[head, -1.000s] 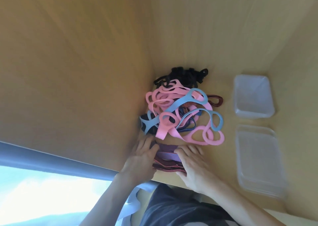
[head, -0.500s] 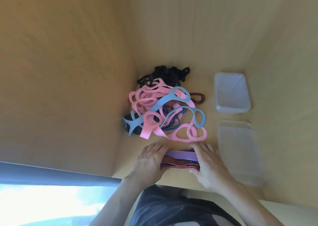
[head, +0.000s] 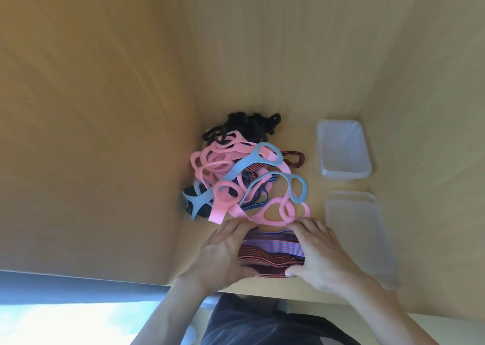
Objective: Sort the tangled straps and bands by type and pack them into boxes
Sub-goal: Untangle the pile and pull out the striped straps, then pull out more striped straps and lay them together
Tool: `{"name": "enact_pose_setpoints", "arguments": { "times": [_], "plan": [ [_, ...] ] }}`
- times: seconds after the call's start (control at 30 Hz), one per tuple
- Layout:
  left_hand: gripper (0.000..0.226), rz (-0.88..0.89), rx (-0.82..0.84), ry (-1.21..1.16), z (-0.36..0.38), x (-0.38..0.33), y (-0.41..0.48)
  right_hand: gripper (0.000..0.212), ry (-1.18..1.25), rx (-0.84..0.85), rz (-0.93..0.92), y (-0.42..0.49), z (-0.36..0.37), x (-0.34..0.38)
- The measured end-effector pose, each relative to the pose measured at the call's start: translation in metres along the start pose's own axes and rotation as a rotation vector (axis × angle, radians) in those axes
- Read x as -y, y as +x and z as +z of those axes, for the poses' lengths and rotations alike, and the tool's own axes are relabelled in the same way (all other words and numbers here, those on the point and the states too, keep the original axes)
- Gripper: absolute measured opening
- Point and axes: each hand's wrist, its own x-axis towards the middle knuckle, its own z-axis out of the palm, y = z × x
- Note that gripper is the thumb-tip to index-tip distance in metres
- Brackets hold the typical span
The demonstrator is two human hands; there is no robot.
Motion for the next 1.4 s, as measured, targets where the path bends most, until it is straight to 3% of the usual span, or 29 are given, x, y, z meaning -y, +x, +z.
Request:
{"name": "enact_pose_setpoints", "arguments": {
  "times": [0.17,0.23,0.37,0.53,0.77,0.97,1.2,1.4],
  "plan": [
    [0.045,-0.098,-0.085,-0.221,-0.018,0.002,-0.003,0.034,0.289,-0.151,-0.039,0.014,-0.014,0.004],
    [0.038,-0.114,-0.142,-0.235,-0.023,0.004,0.000,0.015,0.327,-0.220,-0.058,0.028,-0.017,0.008],
    [0.019,-0.192,-0.233,-0.198,-0.026,0.010,0.006,0.020,0.195,-0.216,-0.108,0.067,-0.019,0.022],
    [0.032,-0.215,-0.173,-0.107,-0.022,0.021,0.011,0.023,0.075,-0.082,-0.169,0.104,-0.014,0.041],
    [0.044,-0.235,-0.078,-0.114,-0.018,0.035,0.018,0.039,-0.241,-0.137,-0.133,0.117,-0.001,0.048],
    [0.049,-0.213,-0.100,-0.141,-0.020,0.039,0.024,0.008,0.047,-0.239,-0.099,0.118,-0.008,0.034],
    [0.064,-0.122,-0.196,-0.170,-0.030,0.040,0.038,0.011,0.190,-0.248,-0.036,0.119,-0.041,0.034],
    [0.068,-0.105,-0.277,-0.026,-0.039,0.032,0.058,0.013,0.292,-0.234,0.033,0.124,-0.051,0.037]
  ]
}}
